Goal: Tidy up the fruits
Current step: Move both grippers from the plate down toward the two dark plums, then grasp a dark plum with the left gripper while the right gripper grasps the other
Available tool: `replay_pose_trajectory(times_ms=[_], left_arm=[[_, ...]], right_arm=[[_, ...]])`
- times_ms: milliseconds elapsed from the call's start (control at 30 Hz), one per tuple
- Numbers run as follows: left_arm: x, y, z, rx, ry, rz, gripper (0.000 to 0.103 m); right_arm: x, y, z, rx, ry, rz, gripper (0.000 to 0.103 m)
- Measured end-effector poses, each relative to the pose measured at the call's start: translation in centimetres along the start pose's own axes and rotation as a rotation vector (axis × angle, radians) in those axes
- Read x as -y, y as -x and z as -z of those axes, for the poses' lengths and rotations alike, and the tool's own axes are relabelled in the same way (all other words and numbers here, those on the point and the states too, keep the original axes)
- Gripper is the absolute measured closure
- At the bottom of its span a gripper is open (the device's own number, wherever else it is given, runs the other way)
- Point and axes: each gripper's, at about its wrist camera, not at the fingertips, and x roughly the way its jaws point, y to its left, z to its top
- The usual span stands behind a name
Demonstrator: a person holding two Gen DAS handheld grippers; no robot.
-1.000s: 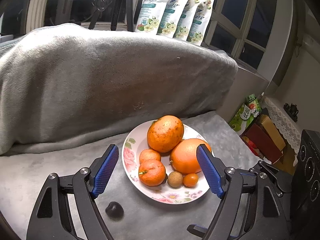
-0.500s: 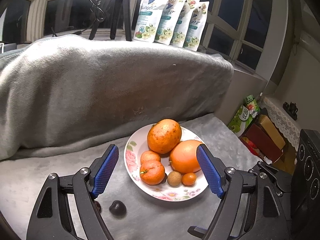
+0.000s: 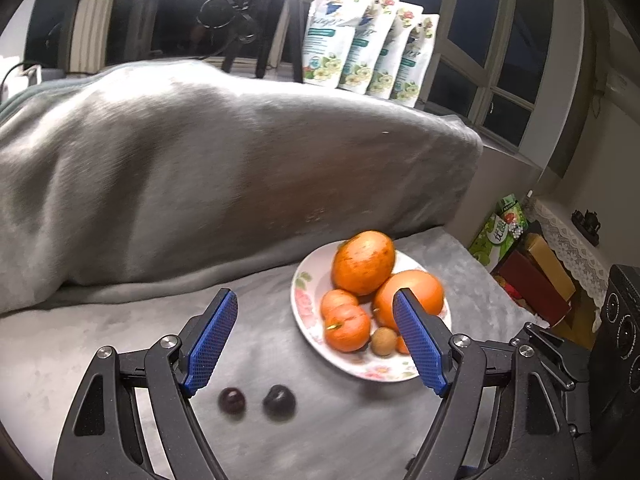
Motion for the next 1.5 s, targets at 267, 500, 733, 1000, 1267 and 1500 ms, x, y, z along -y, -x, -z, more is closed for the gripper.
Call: replay_pose_trajectory(times_ms=[267,500,733,1000,1267,1500], left_arm=[[-3.0,-0.2,1.4,-0.050,0.080,0.012,0.026],[-4.9,-0.2,3.1,-0.096,0.103,0.024,0.039],[-6.0,0.1,5.1,-0.153,0.072,0.034,0.051],[-6.3,-0.8,6.3,-0.198,0.046,0.047,0.063],[-6.8,-1.9,6.8,-0.221,0.039,0.042,0.067],[-7.5,-2.8,6.8,-0.233,0.033,0.036,0.069]], right_arm=[[-0.8,-1.2,0.3,-0.030,0.013,-0.034,0.011],[-1.4,-2.4,0.4,-0.060,0.019,-0.064,0.022],[-0.8,-3.8,1.0,-0.107,-0.010,-0.084,0.037],[-0.6,-4.3,1.4,-0.139,-0.020,-0.097,0.049],[-0.9,-5.8,1.0,-0.157,-0.010,-0.091,0.058],[-1.4,-7.3,0.7,-0.175,-0.005,-0.074,0.062]])
